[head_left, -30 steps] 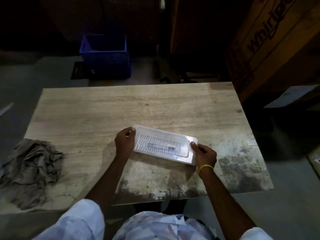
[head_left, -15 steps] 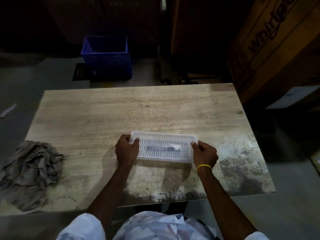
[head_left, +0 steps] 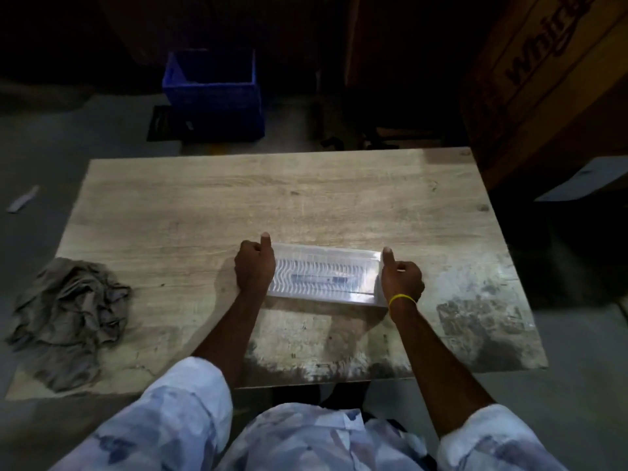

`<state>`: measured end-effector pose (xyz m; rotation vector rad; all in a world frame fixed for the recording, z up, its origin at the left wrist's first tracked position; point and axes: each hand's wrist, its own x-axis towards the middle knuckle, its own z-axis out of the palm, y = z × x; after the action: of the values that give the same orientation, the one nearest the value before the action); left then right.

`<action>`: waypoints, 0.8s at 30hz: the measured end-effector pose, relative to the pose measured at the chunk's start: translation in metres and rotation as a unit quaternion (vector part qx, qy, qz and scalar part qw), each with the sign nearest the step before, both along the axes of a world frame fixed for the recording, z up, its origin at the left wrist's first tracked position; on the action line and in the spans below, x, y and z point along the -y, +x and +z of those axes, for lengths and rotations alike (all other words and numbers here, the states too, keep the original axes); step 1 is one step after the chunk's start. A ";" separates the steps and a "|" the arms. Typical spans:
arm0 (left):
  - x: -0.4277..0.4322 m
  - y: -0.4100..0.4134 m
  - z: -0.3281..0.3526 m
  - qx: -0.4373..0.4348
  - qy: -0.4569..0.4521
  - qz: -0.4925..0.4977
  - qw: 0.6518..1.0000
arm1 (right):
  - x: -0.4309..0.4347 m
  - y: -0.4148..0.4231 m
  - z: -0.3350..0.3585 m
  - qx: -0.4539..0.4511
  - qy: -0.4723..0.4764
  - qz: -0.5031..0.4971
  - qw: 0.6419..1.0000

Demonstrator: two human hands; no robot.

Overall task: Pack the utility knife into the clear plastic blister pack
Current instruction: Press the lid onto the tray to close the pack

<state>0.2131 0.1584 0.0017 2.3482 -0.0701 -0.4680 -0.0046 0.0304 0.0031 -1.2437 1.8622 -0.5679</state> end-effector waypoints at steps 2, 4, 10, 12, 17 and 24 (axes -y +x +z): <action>0.002 -0.004 -0.004 0.001 0.008 -0.011 1.000 | 0.000 0.004 -0.004 -0.019 -0.005 0.010 1.000; 0.001 -0.006 -0.008 0.011 0.014 -0.025 1.000 | -0.002 0.005 -0.009 -0.022 -0.031 0.032 0.999; 0.002 0.001 -0.018 0.024 0.012 -0.053 0.998 | 0.001 0.001 -0.017 -0.025 -0.047 0.095 0.994; 0.003 0.003 -0.022 0.023 0.002 -0.064 0.998 | 0.005 0.002 -0.018 -0.009 -0.049 0.093 0.994; 0.005 0.008 -0.028 0.012 -0.012 -0.073 0.997 | 0.010 0.001 -0.020 0.019 -0.030 0.082 0.996; 0.005 -0.002 -0.019 0.109 0.027 -0.087 0.990 | 0.010 0.000 -0.018 -0.006 -0.019 0.088 0.996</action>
<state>0.2115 0.1539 -0.0176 2.4500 -0.3713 -0.2986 -0.0042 0.0208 -0.0148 -1.4222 1.7369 -0.5032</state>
